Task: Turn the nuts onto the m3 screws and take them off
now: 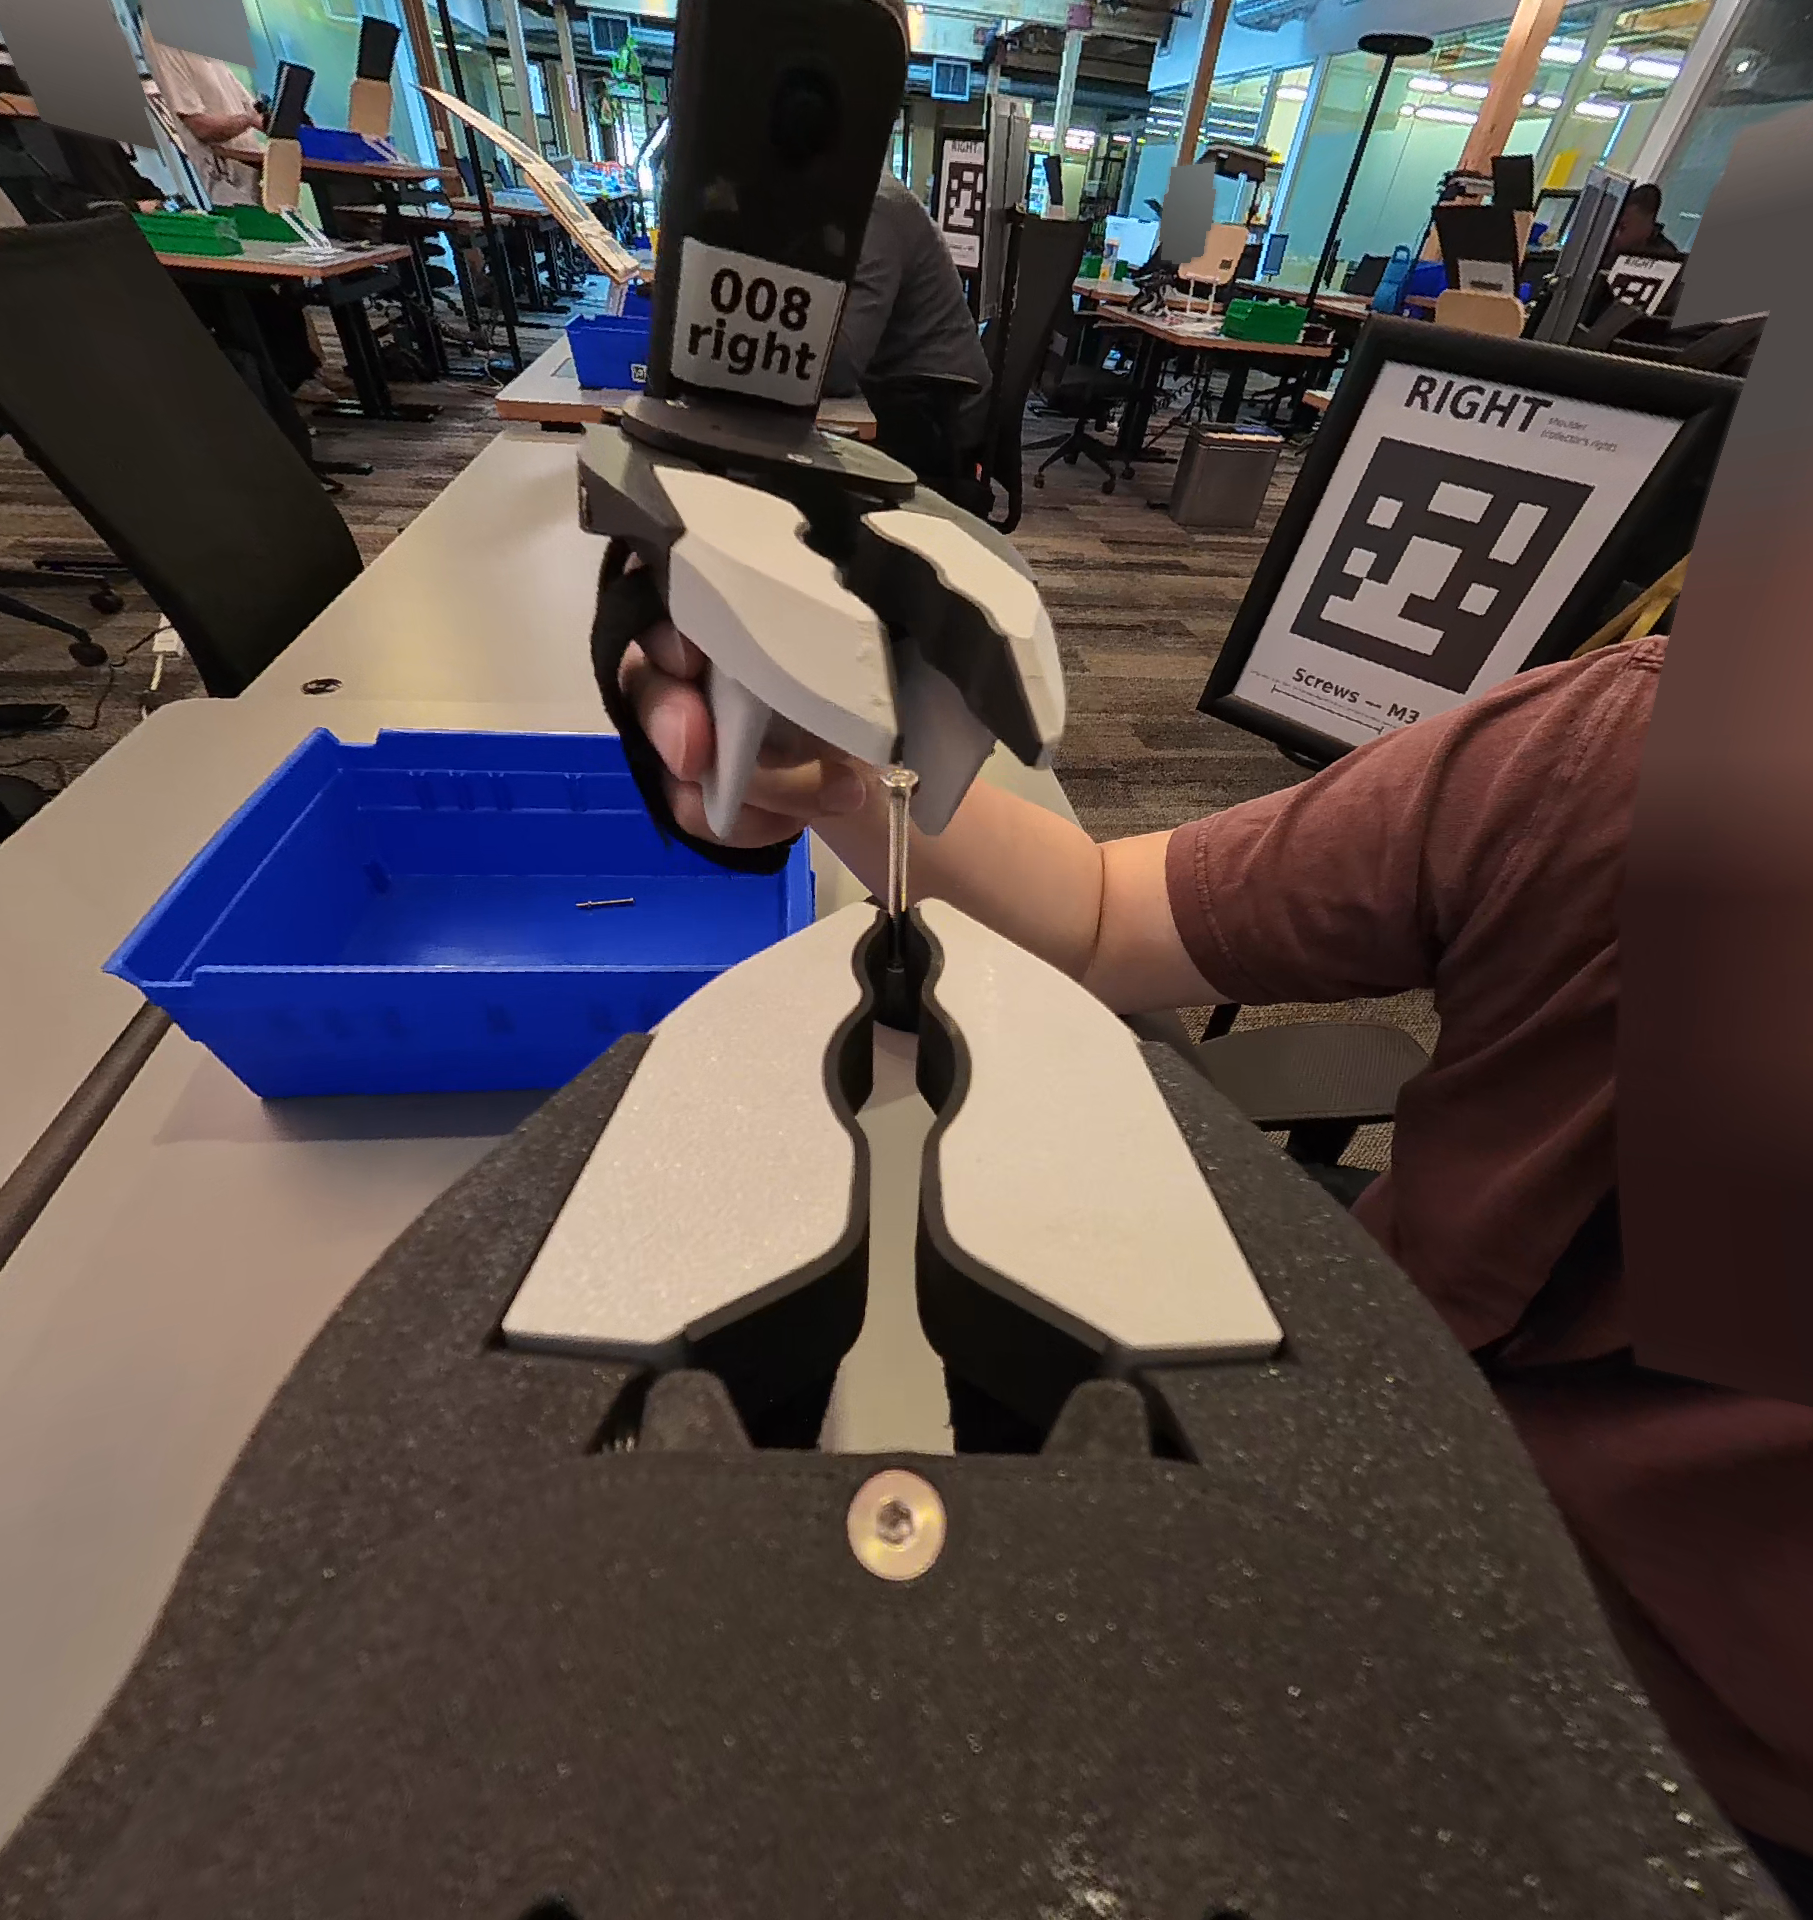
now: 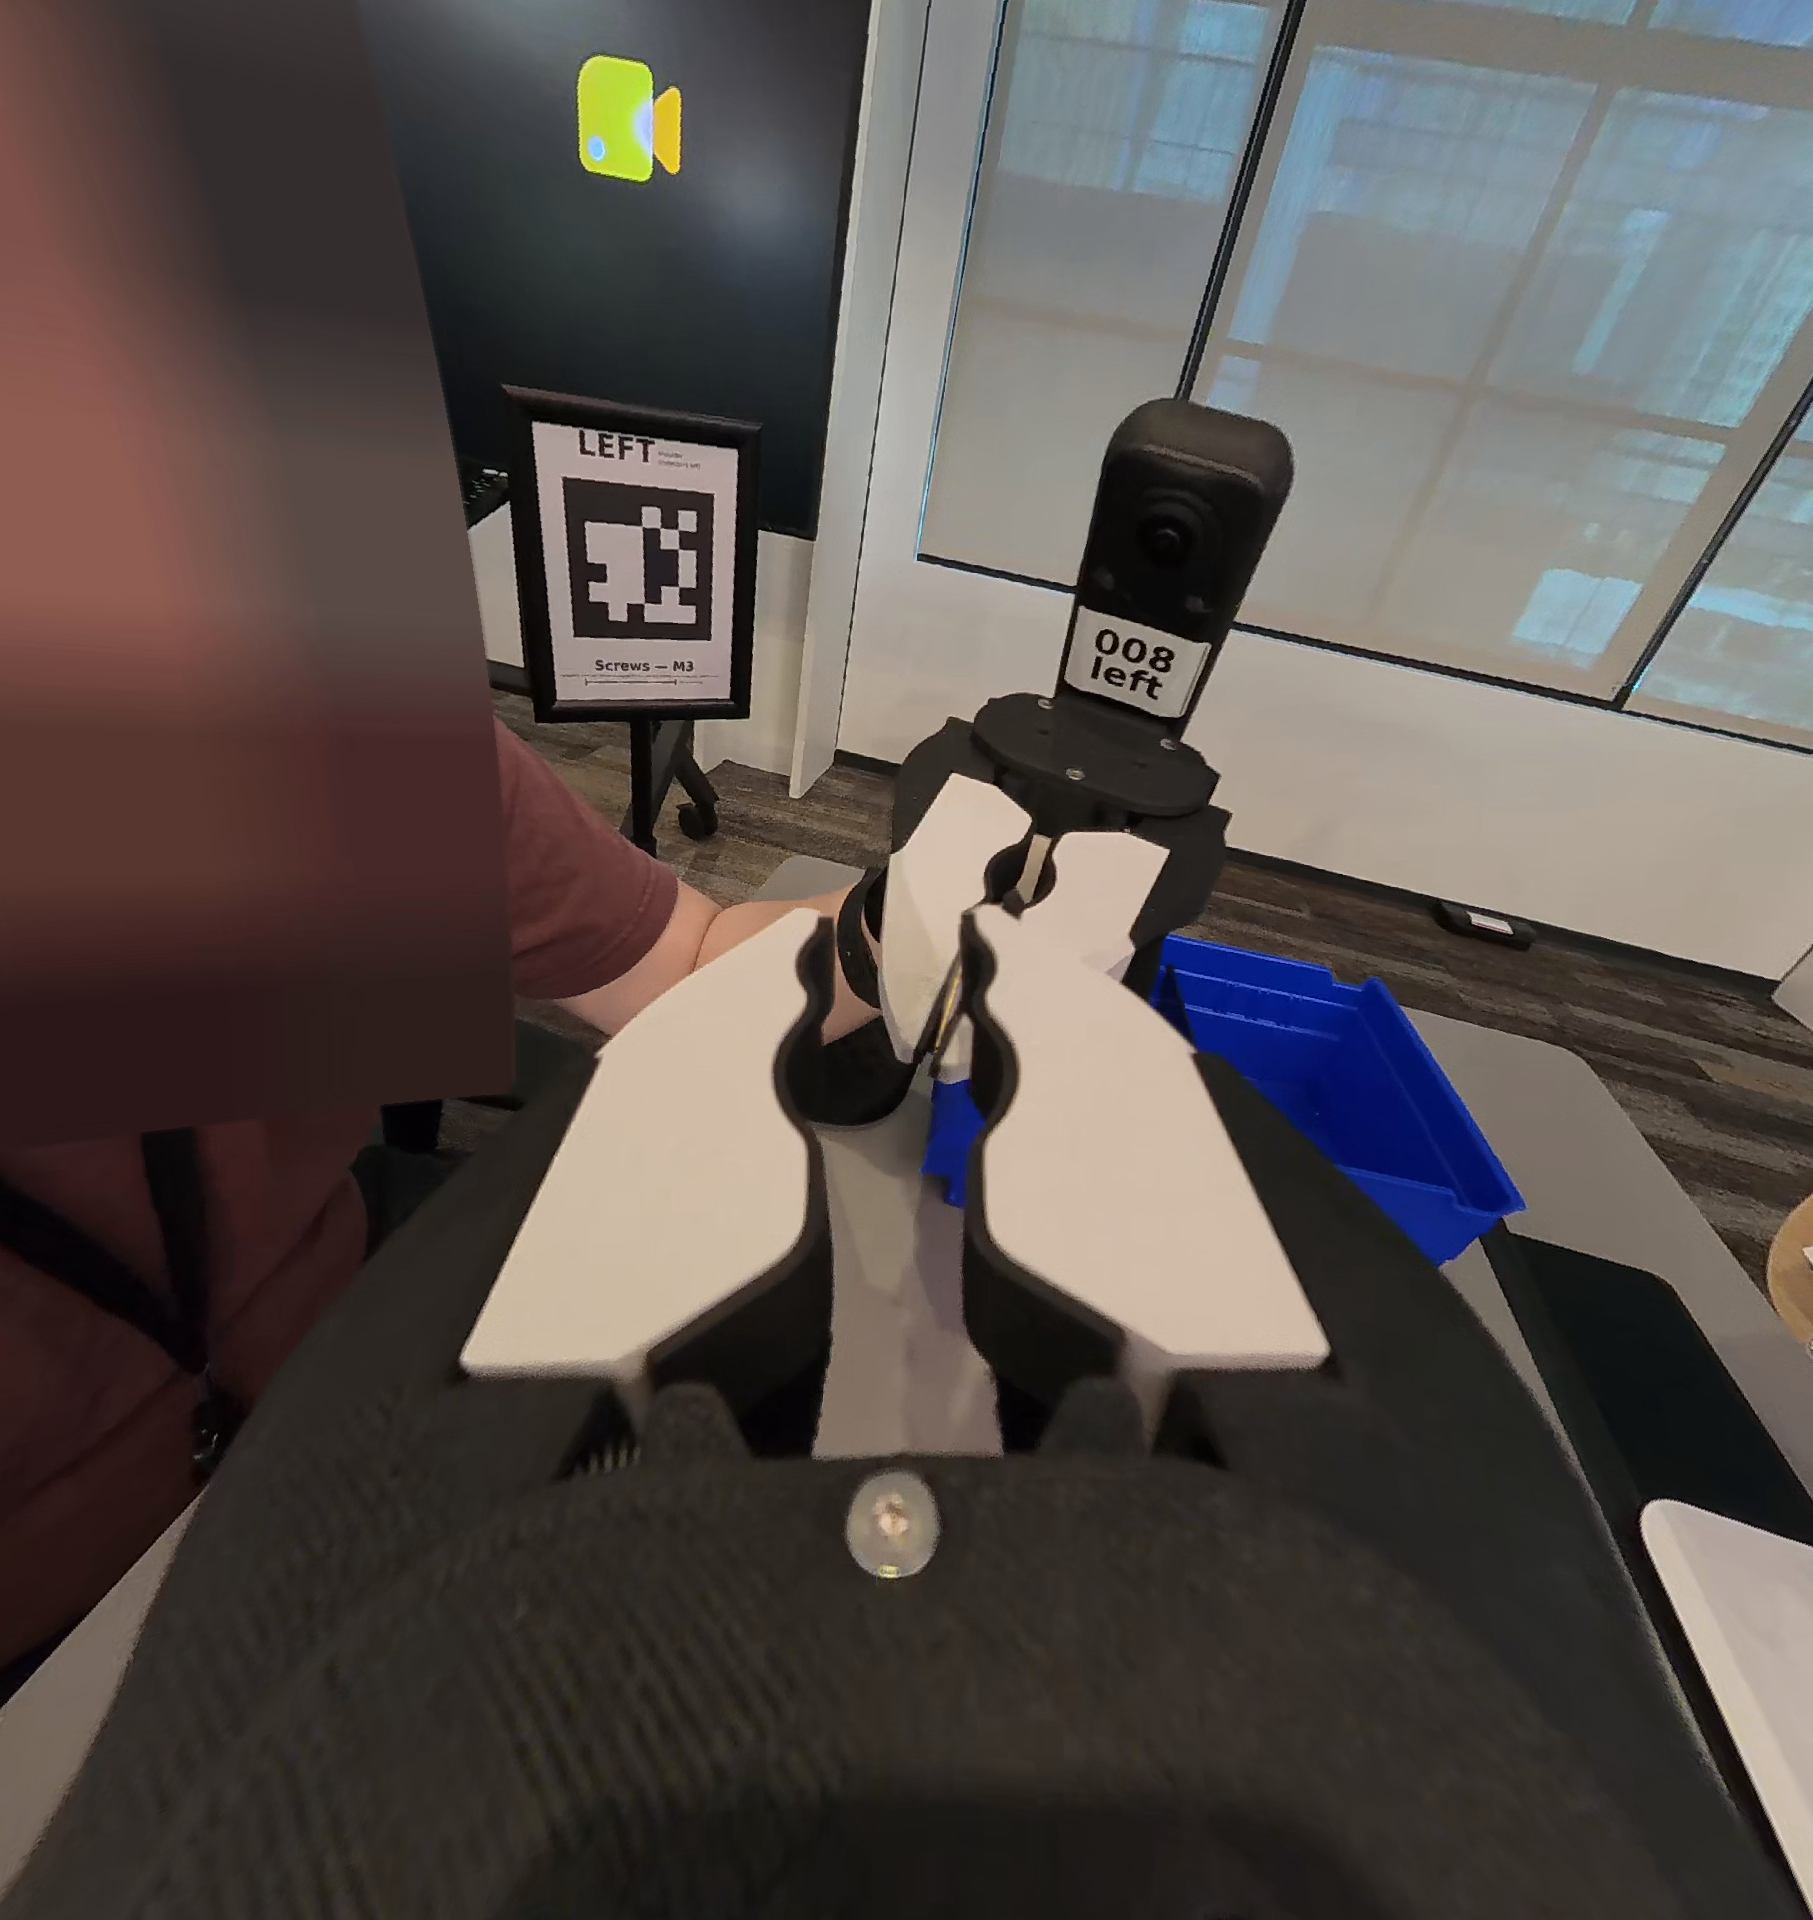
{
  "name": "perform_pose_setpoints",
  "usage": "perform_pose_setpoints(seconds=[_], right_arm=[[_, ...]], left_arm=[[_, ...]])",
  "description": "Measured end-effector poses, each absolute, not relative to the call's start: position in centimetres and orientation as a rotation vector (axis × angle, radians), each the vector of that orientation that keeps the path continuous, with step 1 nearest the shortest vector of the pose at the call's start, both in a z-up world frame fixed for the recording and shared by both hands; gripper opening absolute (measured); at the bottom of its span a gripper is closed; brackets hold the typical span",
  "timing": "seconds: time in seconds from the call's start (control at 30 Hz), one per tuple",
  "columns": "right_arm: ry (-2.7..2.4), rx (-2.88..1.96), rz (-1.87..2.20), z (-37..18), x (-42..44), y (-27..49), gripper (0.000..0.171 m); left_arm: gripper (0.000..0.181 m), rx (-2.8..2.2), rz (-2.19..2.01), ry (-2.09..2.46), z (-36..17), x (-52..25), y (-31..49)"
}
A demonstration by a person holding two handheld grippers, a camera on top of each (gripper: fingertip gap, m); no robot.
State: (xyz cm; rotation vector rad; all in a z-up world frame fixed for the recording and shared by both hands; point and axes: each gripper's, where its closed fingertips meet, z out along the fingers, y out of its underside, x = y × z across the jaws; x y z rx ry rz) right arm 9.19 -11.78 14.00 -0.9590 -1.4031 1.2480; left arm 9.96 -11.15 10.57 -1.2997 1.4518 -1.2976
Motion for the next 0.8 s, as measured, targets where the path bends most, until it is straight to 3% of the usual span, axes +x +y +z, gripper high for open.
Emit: perform_pose_setpoints(seconds=[0.5,0.8], right_arm=[[-1.393,-0.995,1.24,13.5,8.5,-11.3,0.033],[-1.354,-0.953,1.256,13.9,7.0,-11.9,0.058]], left_arm=[[0.002,-1.31,-1.288,1.451,10.4,10.1,-11.0],[0.002,-1.306,-1.308,1.444,10.2,10.6,-11.1]])
